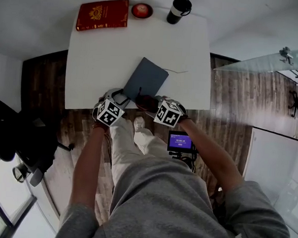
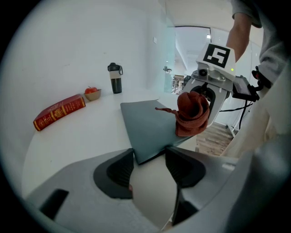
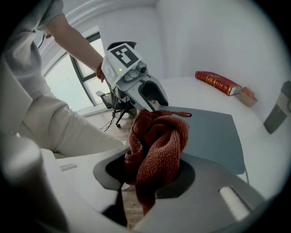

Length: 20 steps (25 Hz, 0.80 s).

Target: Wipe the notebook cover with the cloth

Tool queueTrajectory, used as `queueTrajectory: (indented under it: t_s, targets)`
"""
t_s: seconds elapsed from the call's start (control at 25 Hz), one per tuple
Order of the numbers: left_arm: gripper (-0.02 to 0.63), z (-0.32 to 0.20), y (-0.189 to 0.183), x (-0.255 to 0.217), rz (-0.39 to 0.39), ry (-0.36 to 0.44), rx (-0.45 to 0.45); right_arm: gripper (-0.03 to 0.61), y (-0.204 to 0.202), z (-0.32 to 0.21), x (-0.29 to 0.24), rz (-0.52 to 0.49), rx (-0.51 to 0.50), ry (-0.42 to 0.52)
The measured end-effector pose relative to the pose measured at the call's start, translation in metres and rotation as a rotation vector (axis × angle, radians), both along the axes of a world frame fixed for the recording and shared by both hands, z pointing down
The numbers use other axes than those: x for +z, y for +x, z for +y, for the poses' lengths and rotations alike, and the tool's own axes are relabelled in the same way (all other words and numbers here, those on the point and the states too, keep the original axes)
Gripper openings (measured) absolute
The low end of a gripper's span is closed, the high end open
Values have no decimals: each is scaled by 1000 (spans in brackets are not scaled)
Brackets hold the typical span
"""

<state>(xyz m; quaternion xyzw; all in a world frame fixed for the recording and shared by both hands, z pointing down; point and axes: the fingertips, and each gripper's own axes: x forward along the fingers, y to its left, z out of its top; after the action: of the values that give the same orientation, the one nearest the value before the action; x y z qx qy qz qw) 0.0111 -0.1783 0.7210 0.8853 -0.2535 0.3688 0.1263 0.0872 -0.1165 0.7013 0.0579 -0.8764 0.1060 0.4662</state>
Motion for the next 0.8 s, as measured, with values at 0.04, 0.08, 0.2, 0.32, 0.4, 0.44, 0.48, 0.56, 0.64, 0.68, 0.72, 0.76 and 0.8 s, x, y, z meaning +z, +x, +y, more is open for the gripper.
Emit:
queueTrajectory:
  t_s: [0.04, 0.08, 0.2, 0.32, 0.4, 0.44, 0.48, 0.56, 0.64, 0.68, 0.72, 0.76, 0.8]
  targets:
    - [230, 0, 0, 0, 0, -1, 0, 153, 0, 2, 0, 1, -4, -1]
    - [231, 1, 1, 1, 0, -2, 0, 153, 0, 3, 0, -4, 1, -14]
    - [232, 0, 0, 1, -1, -7, 0, 153, -6, 14, -1, -33, -19, -74]
    - [232, 0, 0, 2, -3, -11, -5, 156, -9, 16, -1, -62, -23, -94]
    - [229, 0, -1, 3, -1, -11, -18, 160, -7, 12, -8, -109, 34, -133]
    - [224, 1, -2, 3, 4, -17, -28, 161, -6, 8, -15, -136, 63, -148]
    - [218, 3, -3, 2, 13, -27, -41, 163, -5, 4, -23, -165, 89, -152]
    - [227, 6, -4, -4, 41, -43, -63, 166, 1, -8, -42, -229, 138, -134]
    - [232, 7, -3, -24, 73, -19, -76, 167, 9, -25, -66, -305, 198, -91]
    - [232, 6, -3, -38, 96, 9, -83, 167, 12, -33, -79, -349, 234, -63]
    - [231, 5, -2, -54, 123, 41, -94, 169, 15, -40, -92, -394, 272, -31]
    - [230, 2, -1, -71, 152, 77, -109, 169, 19, -48, -106, -435, 310, 5]
    - [229, -3, 2, -91, 183, 117, -126, 170, 23, -55, -120, -471, 344, 45]
